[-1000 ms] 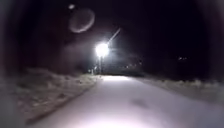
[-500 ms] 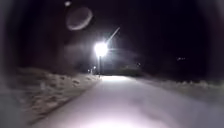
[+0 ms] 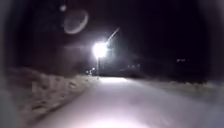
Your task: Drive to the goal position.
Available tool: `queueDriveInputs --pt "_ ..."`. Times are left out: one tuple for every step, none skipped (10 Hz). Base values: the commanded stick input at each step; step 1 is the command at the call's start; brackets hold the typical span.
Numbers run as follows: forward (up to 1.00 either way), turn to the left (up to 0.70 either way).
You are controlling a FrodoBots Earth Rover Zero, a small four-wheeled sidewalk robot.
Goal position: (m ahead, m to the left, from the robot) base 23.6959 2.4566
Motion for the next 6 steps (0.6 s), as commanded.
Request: queueDriveInputs --pt "0.7 0.0" --pt "0.7 0.0" --pt "0.7 0.0" --pt "0.7 0.0" --pt "0.7 0.0" --pt "0.7 0.0"
